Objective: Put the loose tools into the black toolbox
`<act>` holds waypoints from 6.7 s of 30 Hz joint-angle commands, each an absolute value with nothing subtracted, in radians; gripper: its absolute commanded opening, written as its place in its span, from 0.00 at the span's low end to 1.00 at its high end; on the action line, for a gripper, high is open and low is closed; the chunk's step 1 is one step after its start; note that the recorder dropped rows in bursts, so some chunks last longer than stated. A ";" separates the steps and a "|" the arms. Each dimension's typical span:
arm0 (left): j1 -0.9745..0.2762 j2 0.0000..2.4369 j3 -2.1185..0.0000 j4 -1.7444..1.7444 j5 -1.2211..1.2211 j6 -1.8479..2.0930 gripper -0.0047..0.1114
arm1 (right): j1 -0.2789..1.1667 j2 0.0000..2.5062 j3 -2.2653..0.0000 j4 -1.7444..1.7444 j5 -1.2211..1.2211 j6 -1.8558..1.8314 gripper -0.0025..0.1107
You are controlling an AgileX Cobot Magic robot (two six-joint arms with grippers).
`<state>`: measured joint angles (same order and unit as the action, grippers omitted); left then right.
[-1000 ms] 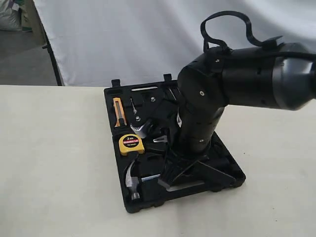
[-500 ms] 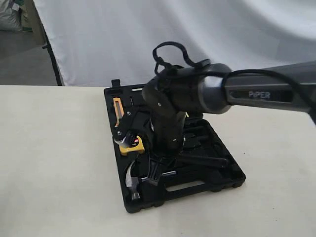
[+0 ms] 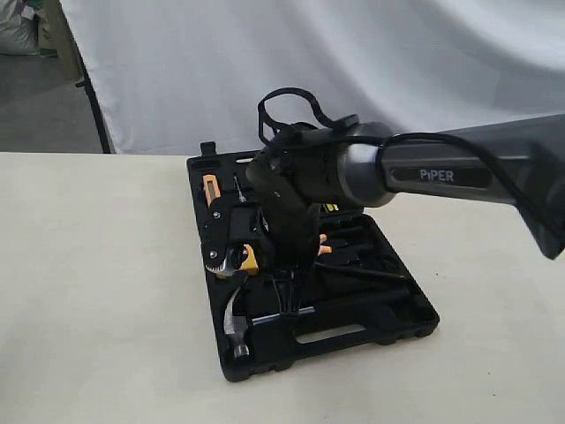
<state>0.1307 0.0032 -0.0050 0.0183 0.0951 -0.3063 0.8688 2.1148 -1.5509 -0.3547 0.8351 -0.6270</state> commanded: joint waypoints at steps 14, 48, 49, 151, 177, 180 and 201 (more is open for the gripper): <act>0.156 0.000 -0.008 0.023 0.088 -0.311 0.05 | 0.863 2.145 -1.558 -0.342 0.764 -0.660 0.02; 0.156 0.000 -0.008 0.023 0.088 -0.311 0.05 | 0.859 2.027 -1.558 -0.492 0.871 -0.502 0.67; 0.156 0.000 -0.008 0.023 0.088 -0.311 0.05 | 0.852 2.027 -1.558 -0.498 0.884 -0.519 0.67; 0.156 0.000 -0.008 0.023 0.088 -0.311 0.05 | 0.575 2.249 -1.827 0.281 1.159 -1.077 0.50; 0.156 0.000 -0.008 0.023 0.088 -0.311 0.05 | 0.575 2.325 -1.827 0.311 1.220 -1.100 0.49; 0.156 0.000 -0.008 0.023 0.088 -0.311 0.05 | 0.575 2.325 -1.827 0.309 1.220 -1.100 0.43; 0.156 0.000 -0.008 0.023 0.088 -0.311 0.05 | 0.575 2.247 -1.827 0.191 1.205 -1.129 0.02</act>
<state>0.1307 0.0032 -0.0050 0.0183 0.0951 -0.3063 0.5760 2.2632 -1.8279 0.2208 1.2102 -1.0990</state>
